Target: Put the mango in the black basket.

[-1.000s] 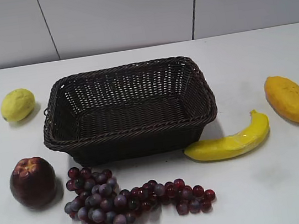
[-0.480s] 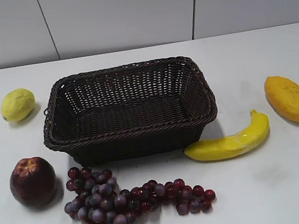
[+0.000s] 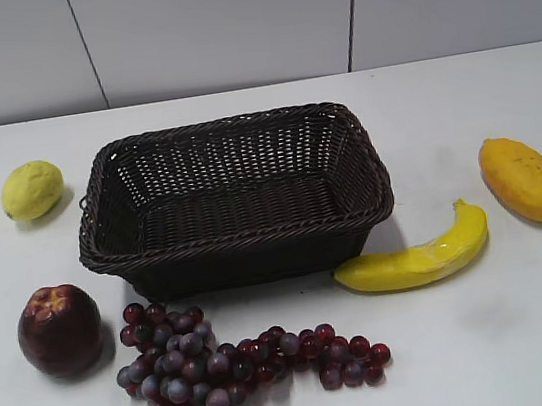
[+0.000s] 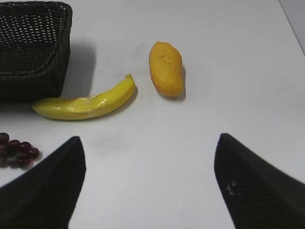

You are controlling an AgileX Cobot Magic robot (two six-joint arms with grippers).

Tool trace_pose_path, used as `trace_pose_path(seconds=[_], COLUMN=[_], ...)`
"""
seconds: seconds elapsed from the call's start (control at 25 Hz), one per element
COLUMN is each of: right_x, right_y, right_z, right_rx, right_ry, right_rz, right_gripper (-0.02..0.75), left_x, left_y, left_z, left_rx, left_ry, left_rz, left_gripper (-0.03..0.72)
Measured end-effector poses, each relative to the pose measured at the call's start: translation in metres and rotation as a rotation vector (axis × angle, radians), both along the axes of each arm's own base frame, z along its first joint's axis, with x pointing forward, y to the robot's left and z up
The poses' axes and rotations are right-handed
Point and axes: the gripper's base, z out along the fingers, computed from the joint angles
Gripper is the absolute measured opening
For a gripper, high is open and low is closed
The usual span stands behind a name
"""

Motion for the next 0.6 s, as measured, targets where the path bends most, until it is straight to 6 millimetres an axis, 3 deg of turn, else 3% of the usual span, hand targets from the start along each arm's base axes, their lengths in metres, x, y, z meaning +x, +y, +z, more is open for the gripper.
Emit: trace_pose_path(seconds=[0.24, 0.6], right_x=[0.044, 0.130], right_y=[-0.001, -0.003], right_z=[-0.001, 0.006], right_rx=[0.011, 0.019], right_ry=[0.218, 0.458], right_rz=[-0.005, -0.013], right_gripper=[0.652, 0.653], left_x=[0.000, 0.000], left_y=[0.000, 0.000], left_z=[0.000, 0.000], left_rx=[0.000, 0.000], left_ry=[0.000, 0.000], left_rz=[0.000, 0.000], left_gripper=[0.240, 0.240])
